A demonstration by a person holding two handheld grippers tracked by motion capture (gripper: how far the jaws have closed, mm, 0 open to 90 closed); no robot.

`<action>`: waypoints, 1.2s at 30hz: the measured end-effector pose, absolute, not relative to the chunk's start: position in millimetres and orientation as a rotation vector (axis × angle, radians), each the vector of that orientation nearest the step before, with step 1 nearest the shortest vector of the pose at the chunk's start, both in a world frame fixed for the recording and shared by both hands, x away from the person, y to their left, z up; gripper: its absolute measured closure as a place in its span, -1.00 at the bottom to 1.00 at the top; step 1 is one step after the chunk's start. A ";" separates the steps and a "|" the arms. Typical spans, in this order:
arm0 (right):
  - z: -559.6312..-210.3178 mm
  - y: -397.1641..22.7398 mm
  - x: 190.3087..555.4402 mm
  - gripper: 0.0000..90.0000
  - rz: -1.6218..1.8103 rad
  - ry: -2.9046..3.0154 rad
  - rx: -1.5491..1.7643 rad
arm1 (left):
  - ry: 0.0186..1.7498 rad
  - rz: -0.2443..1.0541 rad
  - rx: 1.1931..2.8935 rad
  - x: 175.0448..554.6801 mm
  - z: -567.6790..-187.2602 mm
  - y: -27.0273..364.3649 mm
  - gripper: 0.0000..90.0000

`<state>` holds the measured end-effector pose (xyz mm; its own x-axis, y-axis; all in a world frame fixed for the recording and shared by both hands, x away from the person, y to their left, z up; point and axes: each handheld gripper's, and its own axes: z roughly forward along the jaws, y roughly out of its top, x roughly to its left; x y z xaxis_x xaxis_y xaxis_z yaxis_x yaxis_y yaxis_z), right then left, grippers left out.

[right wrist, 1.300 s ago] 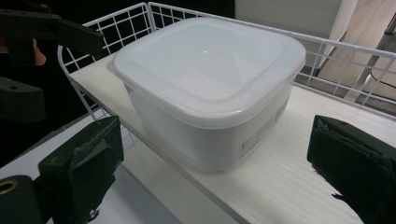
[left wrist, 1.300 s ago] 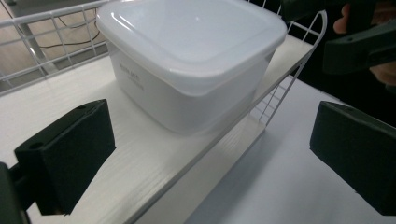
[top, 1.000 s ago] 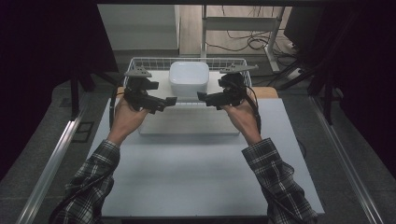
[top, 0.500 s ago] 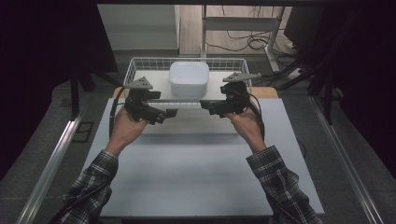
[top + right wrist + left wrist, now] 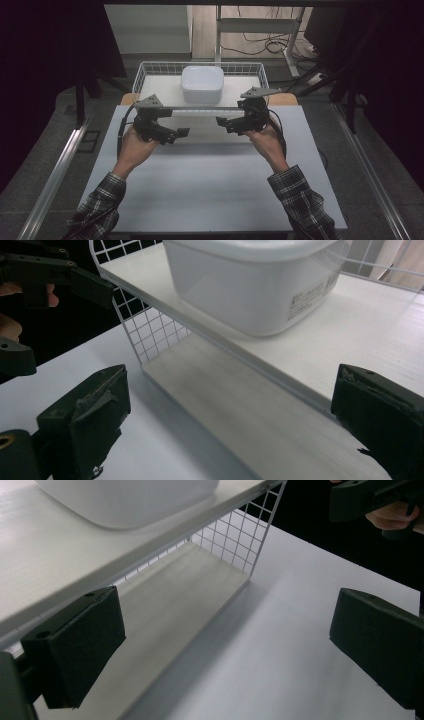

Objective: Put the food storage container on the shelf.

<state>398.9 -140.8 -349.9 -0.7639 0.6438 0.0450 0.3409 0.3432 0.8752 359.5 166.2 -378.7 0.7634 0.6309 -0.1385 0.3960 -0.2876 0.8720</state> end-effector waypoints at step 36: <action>-416.4 -145.2 344.8 -0.97 1.335 2.309 0.777 | 0.795 0.271 1.902 308.0 -454.8 162.0 -0.89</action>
<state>344.8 -145.2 -416.4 -0.7833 0.6207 -0.0353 0.2793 0.4019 0.8721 308.0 162.0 -454.8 0.7573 0.6340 -0.1568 0.4063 -0.2693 0.8732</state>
